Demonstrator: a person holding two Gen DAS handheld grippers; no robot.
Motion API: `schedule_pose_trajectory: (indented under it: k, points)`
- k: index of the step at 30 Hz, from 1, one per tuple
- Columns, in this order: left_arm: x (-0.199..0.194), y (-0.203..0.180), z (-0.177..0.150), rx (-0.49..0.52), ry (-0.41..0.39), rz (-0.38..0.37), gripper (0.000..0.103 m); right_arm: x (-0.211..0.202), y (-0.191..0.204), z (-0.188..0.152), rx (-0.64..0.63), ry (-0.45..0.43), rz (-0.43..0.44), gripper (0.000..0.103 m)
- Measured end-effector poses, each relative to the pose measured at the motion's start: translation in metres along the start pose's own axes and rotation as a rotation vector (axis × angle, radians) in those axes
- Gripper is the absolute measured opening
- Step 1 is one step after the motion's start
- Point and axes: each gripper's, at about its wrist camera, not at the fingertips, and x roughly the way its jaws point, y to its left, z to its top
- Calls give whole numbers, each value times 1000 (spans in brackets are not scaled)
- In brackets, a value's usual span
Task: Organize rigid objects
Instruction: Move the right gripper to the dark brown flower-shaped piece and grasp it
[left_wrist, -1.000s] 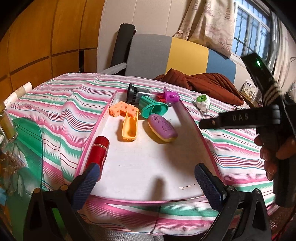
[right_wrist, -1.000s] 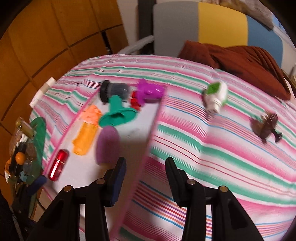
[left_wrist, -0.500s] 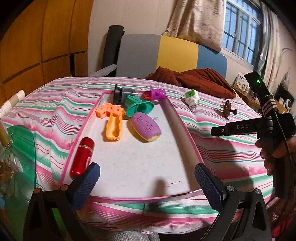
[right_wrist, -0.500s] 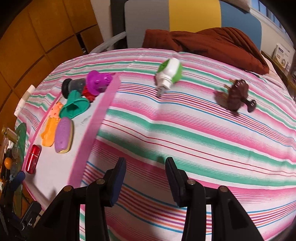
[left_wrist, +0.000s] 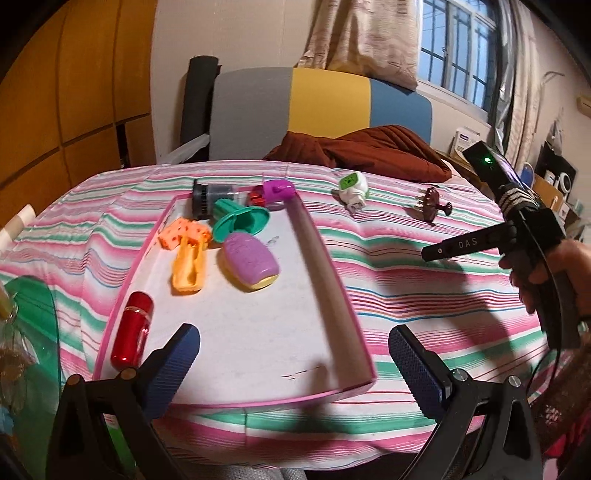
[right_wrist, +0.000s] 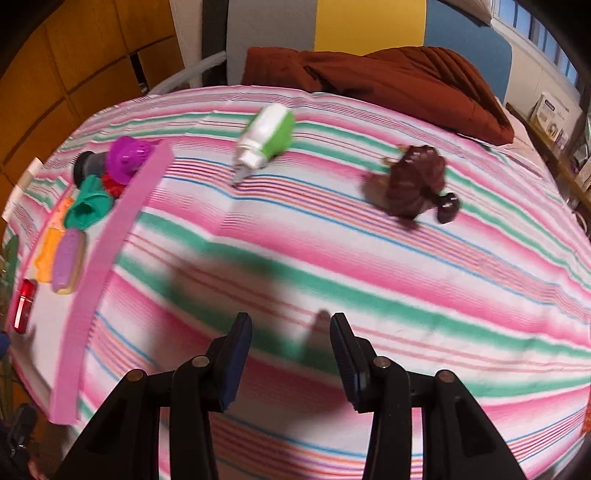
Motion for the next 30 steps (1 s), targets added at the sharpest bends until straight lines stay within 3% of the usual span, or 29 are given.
schedule_pose_trajectory:
  k: [5,9,14,21,23,24,27,30]
  points:
    - [2,-13,4,28,4,-20,103,0,-39,7,5,8,-31,45]
    - [6,-25,7,44,10,-42,103,-12,-81,20,110,-78,-59,55]
    - [8,-40,10,87,13,-44,103,-13,-127,34,293,-163,-10,57]
    - [18,-47,15,87,30,-53,103,12,-136,43,318,-139,58,57]
    - [21,-51,16,85,35,-55,103,14,-134,46,299,-155,64,49]
    - [22,-53,17,86,34,-58,103,14,-132,48,285,-166,77,39]
    - [24,-59,19,97,29,-63,103,14,-133,51,274,-166,85,23]
    - [27,-66,21,106,32,-69,103,14,-134,50,284,-146,84,21]
